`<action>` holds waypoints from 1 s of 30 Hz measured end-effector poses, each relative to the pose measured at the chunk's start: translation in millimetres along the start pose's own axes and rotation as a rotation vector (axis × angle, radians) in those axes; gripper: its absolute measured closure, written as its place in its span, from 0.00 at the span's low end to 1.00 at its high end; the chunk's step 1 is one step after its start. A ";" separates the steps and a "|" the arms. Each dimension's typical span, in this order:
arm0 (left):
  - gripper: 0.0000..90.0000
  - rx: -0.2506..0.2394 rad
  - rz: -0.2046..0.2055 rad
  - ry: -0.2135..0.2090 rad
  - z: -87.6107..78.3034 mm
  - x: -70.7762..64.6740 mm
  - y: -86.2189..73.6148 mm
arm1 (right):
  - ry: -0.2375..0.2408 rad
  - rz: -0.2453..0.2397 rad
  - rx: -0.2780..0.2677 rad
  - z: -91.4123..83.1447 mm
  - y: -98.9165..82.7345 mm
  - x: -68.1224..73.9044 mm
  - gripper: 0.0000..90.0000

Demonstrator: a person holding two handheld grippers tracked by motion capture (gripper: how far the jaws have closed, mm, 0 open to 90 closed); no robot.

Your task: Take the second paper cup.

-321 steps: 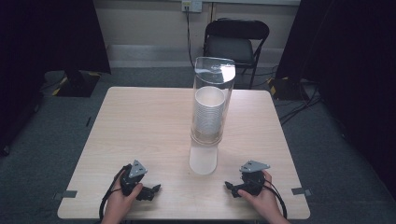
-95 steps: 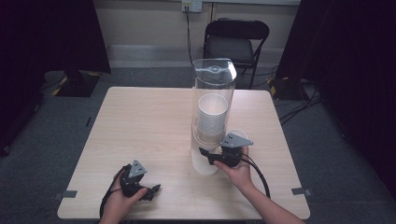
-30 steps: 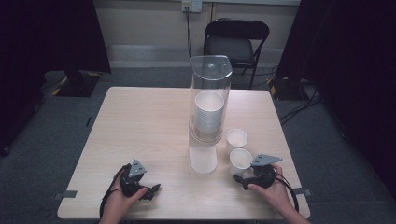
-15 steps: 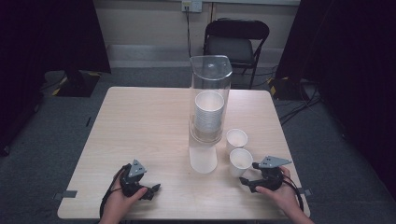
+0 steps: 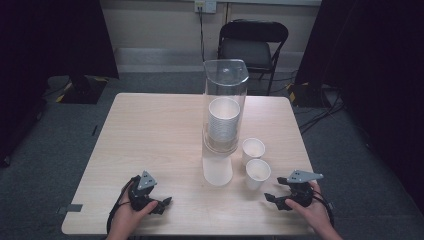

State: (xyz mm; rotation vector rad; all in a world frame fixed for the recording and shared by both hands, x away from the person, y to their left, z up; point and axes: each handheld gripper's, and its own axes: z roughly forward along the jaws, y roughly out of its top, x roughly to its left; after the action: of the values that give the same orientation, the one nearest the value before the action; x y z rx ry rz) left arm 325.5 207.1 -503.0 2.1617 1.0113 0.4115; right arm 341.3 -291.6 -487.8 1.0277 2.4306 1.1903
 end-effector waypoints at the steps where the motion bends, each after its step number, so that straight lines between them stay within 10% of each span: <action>1: 0.00 0.000 0.000 0.000 0.0 0.0 0.0 | -0.002 0.001 -0.001 -1.8 -1.1 -1.1 0.16; 30: 0.00 -0.001 0.000 0.000 0.0 0.0 0.0 | -0.064 0.023 0.029 -30.3 -34.1 -21.3 0.17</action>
State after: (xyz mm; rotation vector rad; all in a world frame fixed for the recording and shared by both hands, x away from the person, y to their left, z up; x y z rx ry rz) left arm 325.5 207.1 -503.0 2.1610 1.0109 0.4113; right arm 325.1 -338.5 -496.4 1.0881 2.3999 1.1152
